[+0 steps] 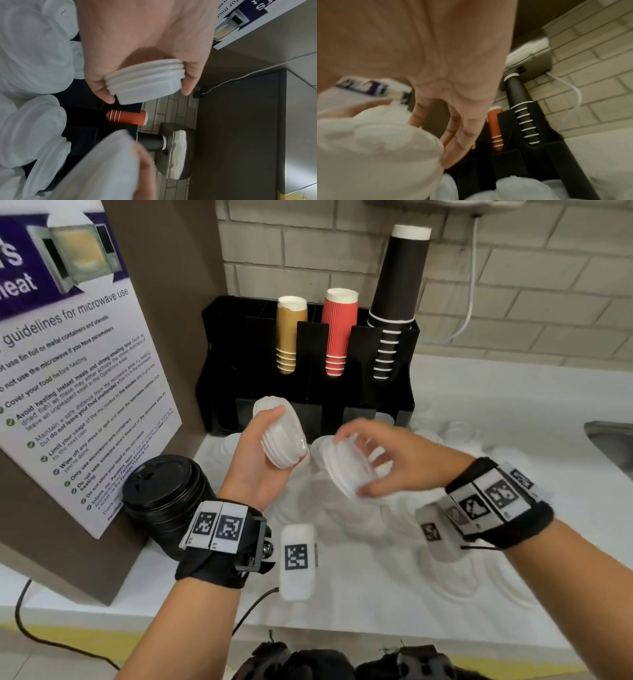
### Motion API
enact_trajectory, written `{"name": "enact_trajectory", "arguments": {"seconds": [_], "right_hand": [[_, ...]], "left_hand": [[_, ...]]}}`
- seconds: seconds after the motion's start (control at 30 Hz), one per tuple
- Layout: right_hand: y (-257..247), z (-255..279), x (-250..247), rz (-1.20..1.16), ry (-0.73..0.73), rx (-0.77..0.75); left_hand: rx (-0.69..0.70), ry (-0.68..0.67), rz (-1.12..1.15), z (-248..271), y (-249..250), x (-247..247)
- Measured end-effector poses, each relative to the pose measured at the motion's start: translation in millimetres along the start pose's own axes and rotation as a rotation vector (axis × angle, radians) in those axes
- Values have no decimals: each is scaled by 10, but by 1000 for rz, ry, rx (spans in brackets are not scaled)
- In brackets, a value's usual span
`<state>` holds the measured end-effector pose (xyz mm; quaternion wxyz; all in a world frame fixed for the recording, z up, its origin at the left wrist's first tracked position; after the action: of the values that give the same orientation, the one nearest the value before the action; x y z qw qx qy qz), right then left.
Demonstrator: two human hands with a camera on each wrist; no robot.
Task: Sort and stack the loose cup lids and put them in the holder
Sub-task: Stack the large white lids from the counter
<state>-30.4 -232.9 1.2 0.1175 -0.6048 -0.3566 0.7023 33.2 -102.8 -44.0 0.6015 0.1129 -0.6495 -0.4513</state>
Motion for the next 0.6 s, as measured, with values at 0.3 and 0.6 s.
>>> {"name": "enact_trajectory", "arguments": {"seconds": [0.3,0.6], "right_hand": [[-203,-272,85,-488,419,-95],[-364,-470,144,-480,316,-210]], "left_hand": [[46,-42,-146,77,-5,65],[30,-93,-243,92,49,48]]}}
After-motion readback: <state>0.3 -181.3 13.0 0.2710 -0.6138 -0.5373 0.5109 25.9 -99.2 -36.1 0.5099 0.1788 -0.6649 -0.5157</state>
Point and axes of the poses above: each hand's wrist, its own z-axis away from the middle knuckle, its own x-axis out of the palm, y = z × x, the point moved 10 cm from there along -z, towards the middle knuckle, and after that the axes turned 2 degrees about -x, right-handed, at the moved point
